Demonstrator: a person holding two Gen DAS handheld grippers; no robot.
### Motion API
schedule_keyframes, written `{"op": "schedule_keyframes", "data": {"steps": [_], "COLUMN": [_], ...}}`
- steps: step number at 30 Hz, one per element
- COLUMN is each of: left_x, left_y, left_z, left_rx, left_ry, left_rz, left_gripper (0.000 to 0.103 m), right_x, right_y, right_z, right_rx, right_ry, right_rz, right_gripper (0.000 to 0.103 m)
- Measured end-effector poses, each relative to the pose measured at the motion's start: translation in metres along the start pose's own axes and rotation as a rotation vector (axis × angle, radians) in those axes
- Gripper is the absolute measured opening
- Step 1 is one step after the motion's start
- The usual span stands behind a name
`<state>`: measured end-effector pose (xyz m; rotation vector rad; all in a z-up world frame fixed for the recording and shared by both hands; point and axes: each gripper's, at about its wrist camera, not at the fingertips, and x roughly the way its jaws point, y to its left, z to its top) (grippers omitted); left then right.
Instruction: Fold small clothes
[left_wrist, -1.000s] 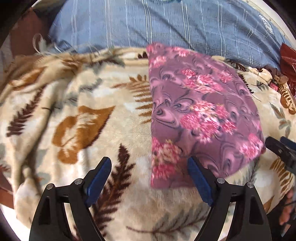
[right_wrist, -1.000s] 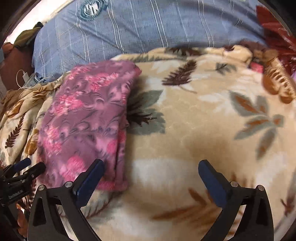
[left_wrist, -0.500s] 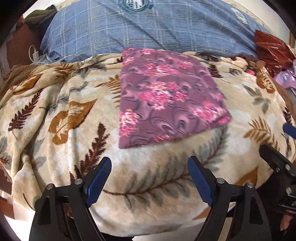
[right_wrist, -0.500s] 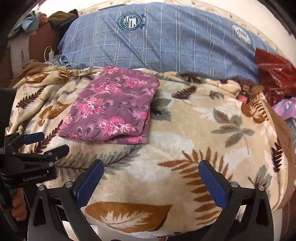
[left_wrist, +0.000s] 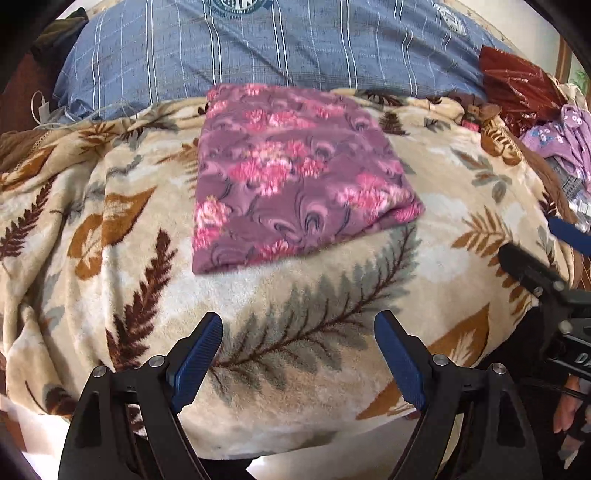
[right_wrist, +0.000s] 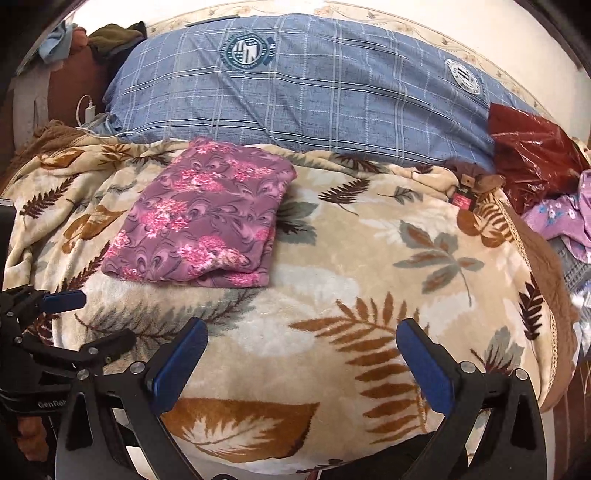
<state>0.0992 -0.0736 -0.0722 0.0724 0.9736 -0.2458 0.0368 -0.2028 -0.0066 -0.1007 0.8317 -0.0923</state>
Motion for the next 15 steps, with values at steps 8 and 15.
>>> {"op": "schedule_keyframes", "data": {"steps": [8, 15], "left_x": [-0.018, -0.018], "left_y": [-0.004, -0.008], "left_z": [0.006, 0.003], "left_rx": [-0.025, 0.014], "left_ry": [-0.064, -0.073], "left_rz": [0.034, 0.071], "left_gripper": [0.084, 0.084], "right_x": [0.002, 0.004], "right_y": [-0.010, -0.013], "right_z": [0.000, -0.002], "right_rx": [0.026, -0.012], "right_ry": [0.009, 0.022], "right_rz": [-0.015, -0.041], "right_gripper": [0.103, 0.103]}}
